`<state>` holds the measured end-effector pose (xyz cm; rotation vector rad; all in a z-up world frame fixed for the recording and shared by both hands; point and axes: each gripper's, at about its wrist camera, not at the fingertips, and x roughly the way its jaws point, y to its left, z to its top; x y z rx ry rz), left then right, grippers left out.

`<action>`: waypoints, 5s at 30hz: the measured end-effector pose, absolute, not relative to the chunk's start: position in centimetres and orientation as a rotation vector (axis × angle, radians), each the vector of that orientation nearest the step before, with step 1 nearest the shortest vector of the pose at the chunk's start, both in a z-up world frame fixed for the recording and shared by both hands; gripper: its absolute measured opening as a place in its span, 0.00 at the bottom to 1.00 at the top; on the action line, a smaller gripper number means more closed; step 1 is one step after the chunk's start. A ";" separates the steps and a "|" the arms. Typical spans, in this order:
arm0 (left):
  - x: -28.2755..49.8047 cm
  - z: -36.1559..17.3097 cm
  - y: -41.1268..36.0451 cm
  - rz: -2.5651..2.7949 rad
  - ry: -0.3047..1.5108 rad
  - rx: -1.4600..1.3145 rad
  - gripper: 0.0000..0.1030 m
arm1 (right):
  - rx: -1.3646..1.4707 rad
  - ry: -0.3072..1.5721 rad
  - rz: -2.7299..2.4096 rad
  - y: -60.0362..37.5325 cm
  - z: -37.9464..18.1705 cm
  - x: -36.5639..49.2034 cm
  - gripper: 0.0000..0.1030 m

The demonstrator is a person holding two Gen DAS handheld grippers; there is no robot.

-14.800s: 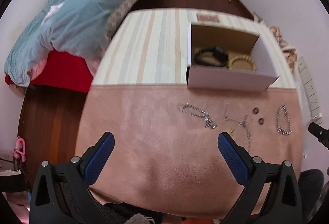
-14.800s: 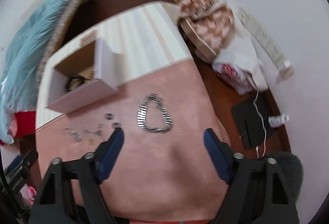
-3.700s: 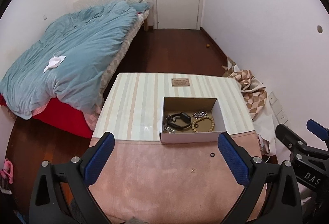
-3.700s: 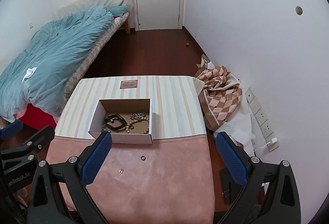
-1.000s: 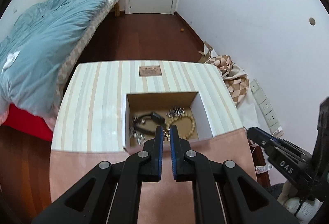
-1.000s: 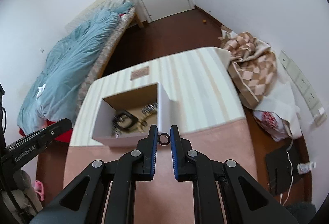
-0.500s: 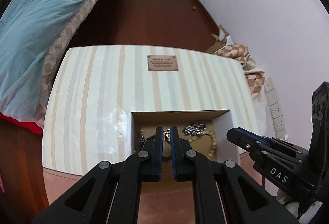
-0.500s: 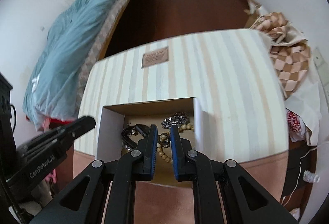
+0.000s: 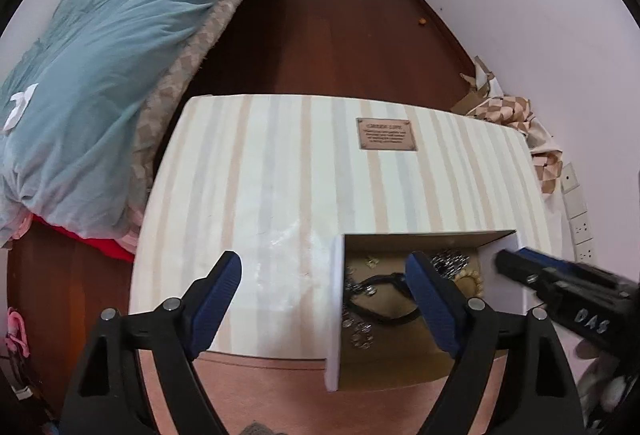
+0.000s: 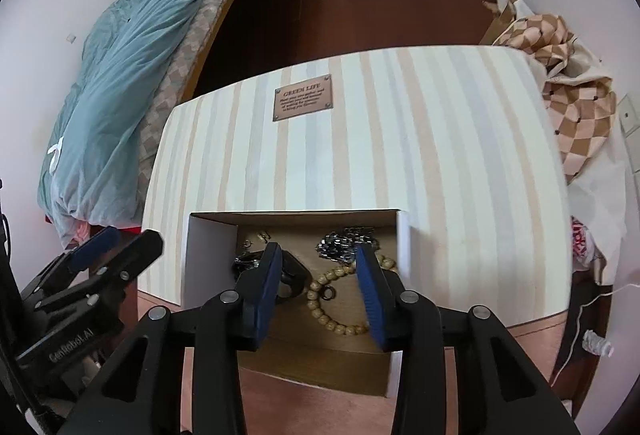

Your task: Organize jewelry

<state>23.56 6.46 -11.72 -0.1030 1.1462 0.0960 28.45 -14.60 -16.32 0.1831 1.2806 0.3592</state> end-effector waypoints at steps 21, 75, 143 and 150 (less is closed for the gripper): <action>16.0 -10.5 4.1 0.145 1.084 -0.033 0.99 | -0.082 1.107 0.062 -17.0 -12.6 17.9 0.97; 0.2 7.8 1.5 0.109 0.833 -0.084 0.99 | -0.044 0.766 0.047 -20.7 8.8 -0.2 1.00; 6.1 4.3 2.1 0.147 0.954 -0.068 0.99 | -0.067 0.864 0.082 -19.4 5.4 6.9 1.00; 5.7 4.9 2.2 0.153 0.944 -0.068 0.99 | -0.066 0.856 0.089 -19.2 5.7 6.8 1.00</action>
